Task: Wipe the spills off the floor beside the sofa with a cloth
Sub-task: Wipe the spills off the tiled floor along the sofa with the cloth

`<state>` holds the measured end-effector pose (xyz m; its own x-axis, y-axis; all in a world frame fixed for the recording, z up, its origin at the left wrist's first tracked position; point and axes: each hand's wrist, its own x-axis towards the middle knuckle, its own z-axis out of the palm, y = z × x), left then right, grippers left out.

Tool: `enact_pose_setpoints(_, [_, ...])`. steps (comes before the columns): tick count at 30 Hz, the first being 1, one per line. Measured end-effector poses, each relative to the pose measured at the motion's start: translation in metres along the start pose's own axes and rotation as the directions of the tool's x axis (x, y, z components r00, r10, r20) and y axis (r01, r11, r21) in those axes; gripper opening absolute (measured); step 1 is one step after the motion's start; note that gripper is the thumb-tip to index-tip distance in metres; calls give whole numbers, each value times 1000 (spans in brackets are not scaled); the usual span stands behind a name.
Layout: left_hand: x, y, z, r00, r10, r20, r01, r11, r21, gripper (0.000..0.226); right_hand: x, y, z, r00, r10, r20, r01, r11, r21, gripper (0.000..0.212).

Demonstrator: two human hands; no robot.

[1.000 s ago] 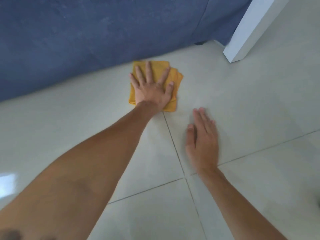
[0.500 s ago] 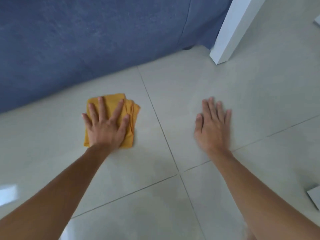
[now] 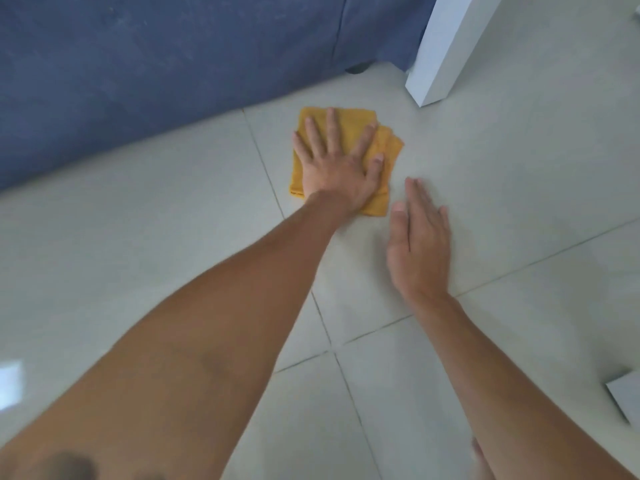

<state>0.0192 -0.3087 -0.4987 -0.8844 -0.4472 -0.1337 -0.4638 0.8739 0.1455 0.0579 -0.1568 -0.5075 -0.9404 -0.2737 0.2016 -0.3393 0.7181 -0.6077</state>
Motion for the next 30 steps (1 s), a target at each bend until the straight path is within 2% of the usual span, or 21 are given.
enact_pose_setpoints(4, [-59,2,9,989,148,20,-149,987,51,64,-13,-15,0,998,-45,-32,45,999,-2,60])
enact_pose_setpoints(7, [-108,-23,12,989,149,-3,-148,988,41,63,-34,-33,7,997,-78,-5,78,994,-82,57])
enact_pose_setpoints(12, [-178,-93,10,999,11,-53,-12,1000,-7,59,-89,-75,30,980,-177,94,191,967,-169,53])
enact_pose_setpoints(21, [-273,-234,5,965,-239,-105,239,971,-6,59,-179,-178,94,874,-402,272,445,887,-121,53])
enact_pose_setpoints(27, [-329,-326,0,908,-405,-107,407,913,-2,58,-197,-193,112,863,-430,264,478,865,-155,51])
enact_pose_setpoints(30, [-357,-384,-4,848,-520,-97,520,854,-28,58,-195,-189,111,855,-440,274,498,844,-198,51])
